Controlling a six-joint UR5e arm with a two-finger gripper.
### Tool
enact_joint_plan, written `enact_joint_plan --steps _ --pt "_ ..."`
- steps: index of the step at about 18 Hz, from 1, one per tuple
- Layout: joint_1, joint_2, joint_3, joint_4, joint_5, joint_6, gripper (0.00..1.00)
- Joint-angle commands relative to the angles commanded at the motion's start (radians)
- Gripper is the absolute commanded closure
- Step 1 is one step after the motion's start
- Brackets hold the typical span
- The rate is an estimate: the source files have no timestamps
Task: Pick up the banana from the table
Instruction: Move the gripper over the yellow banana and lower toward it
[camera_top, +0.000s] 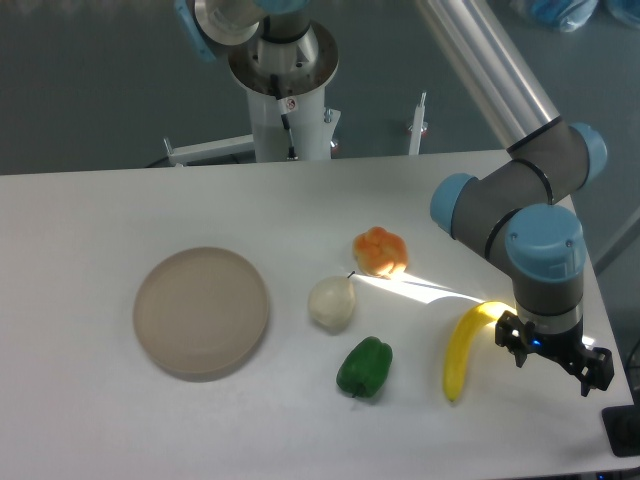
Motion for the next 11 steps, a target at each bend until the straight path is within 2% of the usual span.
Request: enact_joint_plan --steps 5,9,11 --pt "0.0 0.014 -0.012 -0.002 -0.002 0.0 0.0" --pt "0.0 0.057 -0.076 -0.003 -0.003 -0.058 0.0" --pt "0.0 0.096 -0.126 -0.015 -0.014 -0.066 0.0"
